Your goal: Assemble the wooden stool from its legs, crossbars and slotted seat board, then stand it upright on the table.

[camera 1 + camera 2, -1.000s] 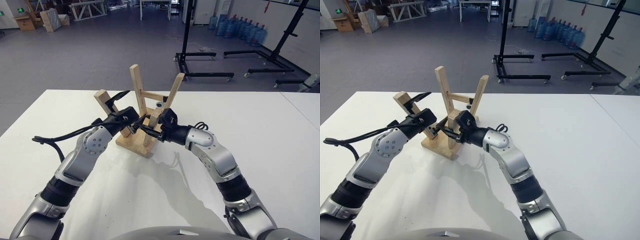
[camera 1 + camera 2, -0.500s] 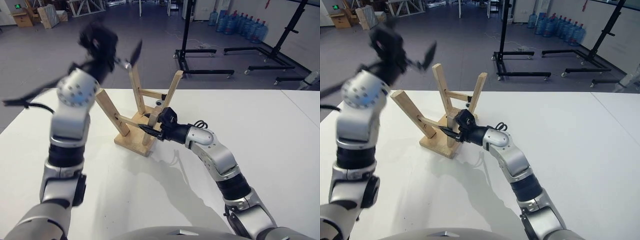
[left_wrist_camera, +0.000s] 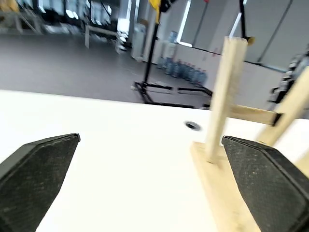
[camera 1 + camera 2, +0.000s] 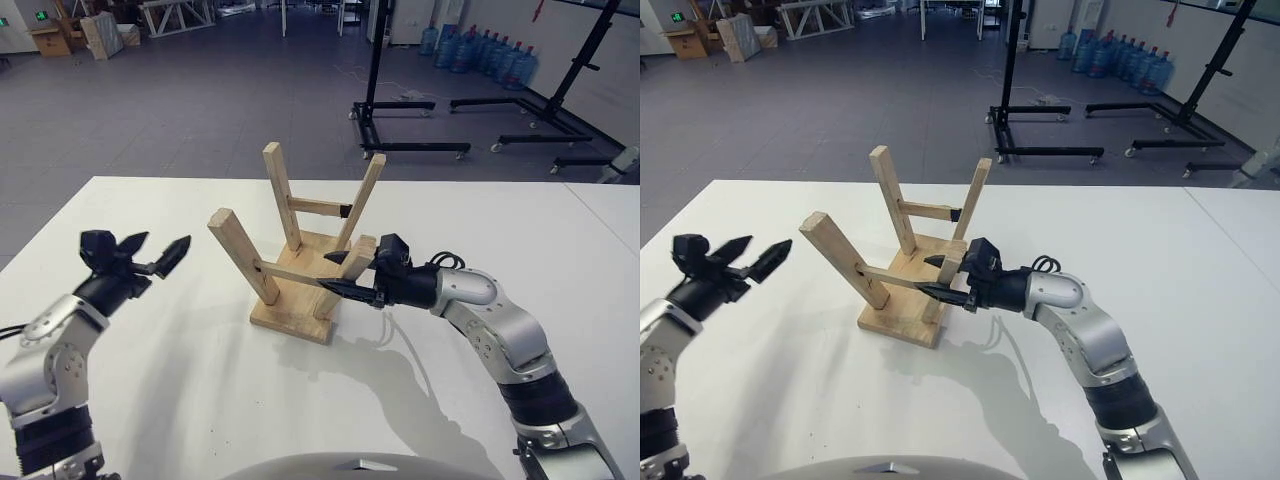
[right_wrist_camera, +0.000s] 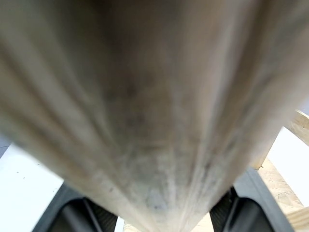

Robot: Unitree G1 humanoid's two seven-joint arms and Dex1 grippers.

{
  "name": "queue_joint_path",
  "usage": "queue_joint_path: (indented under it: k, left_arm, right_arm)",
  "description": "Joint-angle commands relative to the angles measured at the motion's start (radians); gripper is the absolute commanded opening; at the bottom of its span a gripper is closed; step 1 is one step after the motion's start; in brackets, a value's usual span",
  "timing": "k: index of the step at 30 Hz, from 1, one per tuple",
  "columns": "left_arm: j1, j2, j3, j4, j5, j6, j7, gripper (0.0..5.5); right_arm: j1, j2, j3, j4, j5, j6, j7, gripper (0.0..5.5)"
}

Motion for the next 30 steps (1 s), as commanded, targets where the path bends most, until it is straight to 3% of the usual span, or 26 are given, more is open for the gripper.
queue_joint_path:
  k: [1, 9, 19, 30]
  left_arm:
    - [-0.032, -0.024, -0.099, -0.061, -0.017, -0.004, 0.030, 5.40]
    - [-0.062, -0.037, -0.139, -0.155, -0.066, 0.020, 0.148, 5.40]
    - [0.023, -0.062, -0.324, -0.318, -0.038, 0.026, 0.230, 5.40]
    - [0.029, -0.062, -0.343, -0.288, -0.023, 0.013, 0.233, 5.40]
  right_arm:
    - [0.041, -0.038, 0.038, 0.034, -0.024, 0.011, 0.037, 2.05]
    - [0.040, -0.028, 0.059, 0.052, -0.031, -0.014, 0.028, 2.05]
    - [-0.034, 0.041, 0.151, 0.039, -0.078, 0.011, -0.044, 2.05]
    - [-0.028, 0.069, 0.166, 0.058, -0.076, 0.061, -0.100, 2.05]
